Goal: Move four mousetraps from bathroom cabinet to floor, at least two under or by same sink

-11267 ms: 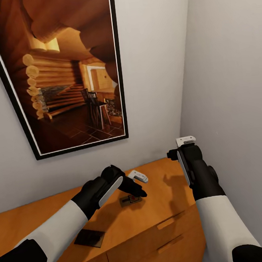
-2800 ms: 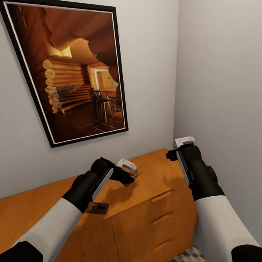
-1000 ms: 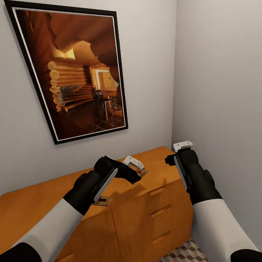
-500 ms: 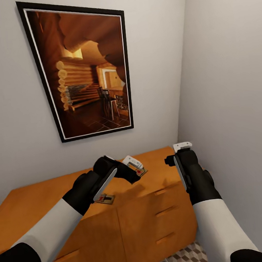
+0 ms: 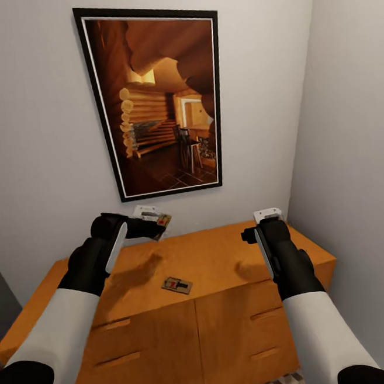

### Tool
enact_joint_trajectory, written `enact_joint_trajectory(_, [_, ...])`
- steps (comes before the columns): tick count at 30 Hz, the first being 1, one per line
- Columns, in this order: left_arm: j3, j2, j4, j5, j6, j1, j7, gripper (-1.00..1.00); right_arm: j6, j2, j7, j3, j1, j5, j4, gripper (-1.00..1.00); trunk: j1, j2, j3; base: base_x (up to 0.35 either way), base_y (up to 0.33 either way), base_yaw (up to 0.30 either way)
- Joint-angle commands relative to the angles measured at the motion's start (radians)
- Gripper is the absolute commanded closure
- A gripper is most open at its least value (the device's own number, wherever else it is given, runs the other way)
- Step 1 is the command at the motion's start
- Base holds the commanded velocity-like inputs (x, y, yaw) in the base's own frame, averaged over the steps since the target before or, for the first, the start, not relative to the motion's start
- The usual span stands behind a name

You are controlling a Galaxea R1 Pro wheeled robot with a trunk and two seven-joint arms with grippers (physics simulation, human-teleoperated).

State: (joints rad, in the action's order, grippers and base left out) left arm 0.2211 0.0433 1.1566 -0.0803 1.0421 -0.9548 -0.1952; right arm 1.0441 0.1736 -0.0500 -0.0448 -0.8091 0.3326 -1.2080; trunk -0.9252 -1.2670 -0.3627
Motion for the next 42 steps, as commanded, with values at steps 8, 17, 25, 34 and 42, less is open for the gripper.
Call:
enact_joint_trajectory(8, [-0.099, 0.001, 0.022, 0.115, 0.005, -0.001, 0.007, 1.0, 0.003, 0.001, -0.005, -0.001, -0.001, -0.004, -0.001, -1.0, 0.0, -0.001, -0.001, 0.0, 0.0, 0.274])
enact_joint_trajectory(17, [-0.106, -0.001, 0.022, 0.13, 0.005, -0.001, 0.007, 1.0, 0.003, 0.001, -0.005, -0.001, -0.001, -0.005, 0.0, -1.0, 0.0, -0.001, -0.001, 0.0, 0.0, 0.274])
enact_joint_trajectory(25, [-0.107, -0.002, 0.024, 0.164, 0.005, -0.001, 0.007, 1.0, 0.003, 0.001, -0.002, -0.001, -0.001, -0.006, 0.001, -1.0, 0.0, -0.001, -0.001, 0.0, 0.0, 0.274])
enact_joint_trajectory(34, [-0.108, -0.007, 0.036, 0.188, 0.005, -0.001, 0.007, 1.0, 0.003, 0.001, 0.035, -0.001, -0.001, -0.007, 0.019, -1.0, 0.0, -0.001, -0.001, 0.0, 0.0, 0.229])
enact_joint_trajectory(42, [-0.108, -0.012, 0.033, 0.188, 0.005, -0.001, 0.007, 1.0, 0.003, -0.004, 0.047, 0.001, -0.001, -0.004, 0.06, -1.0, 0.0, -0.001, -0.001, 0.0, 0.0, 0.031])
